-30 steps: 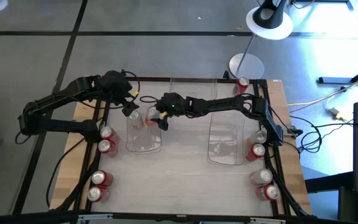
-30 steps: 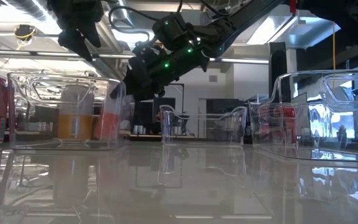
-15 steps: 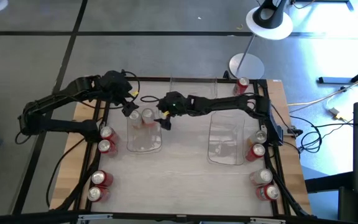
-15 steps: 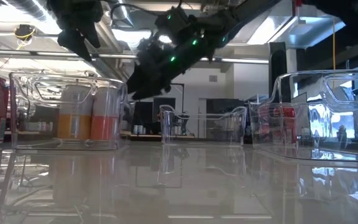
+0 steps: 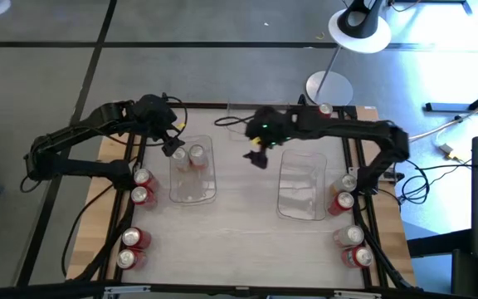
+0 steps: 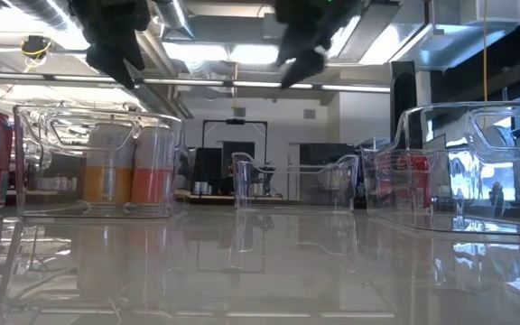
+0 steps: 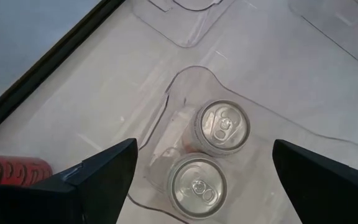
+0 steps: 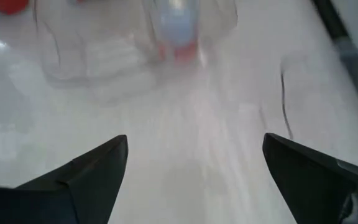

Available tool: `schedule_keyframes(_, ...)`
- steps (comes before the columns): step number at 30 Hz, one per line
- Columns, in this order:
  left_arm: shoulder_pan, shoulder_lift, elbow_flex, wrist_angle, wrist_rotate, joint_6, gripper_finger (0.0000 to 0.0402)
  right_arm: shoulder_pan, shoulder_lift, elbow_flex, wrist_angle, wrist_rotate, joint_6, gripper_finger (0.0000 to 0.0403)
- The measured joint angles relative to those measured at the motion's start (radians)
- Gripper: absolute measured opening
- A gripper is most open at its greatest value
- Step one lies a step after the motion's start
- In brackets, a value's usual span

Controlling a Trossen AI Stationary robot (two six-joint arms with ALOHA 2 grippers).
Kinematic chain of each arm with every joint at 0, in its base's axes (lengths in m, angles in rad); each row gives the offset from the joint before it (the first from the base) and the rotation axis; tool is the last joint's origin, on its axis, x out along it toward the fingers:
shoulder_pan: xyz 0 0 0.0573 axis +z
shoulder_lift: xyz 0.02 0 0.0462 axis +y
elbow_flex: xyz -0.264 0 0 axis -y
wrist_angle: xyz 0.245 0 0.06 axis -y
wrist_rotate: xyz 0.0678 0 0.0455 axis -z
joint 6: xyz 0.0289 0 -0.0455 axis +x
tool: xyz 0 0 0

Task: Sort soda cans
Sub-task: Put the yellow white soda can into the left transparent bin

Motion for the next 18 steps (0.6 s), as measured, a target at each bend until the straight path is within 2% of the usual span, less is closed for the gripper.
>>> schedule_keyframes(6,0.000,0.000,0.000,0.000,0.000,0.016,0.0363,0.032,-0.129,0.001,-0.301,-0.007,0.252,0.0372)
schedule_keyframes(12,-0.001,0.000,0.000,0.000,0.000,0.021,0.0363,0.140,-0.238,0.001,-0.619,-0.008,0.552,0.0372)
schedule_keyframes(18,-0.001,0.000,0.000,0.000,0.000,0.031,0.0363,0.285,-0.311,-0.006,-0.775,0.084,0.835,0.0372)
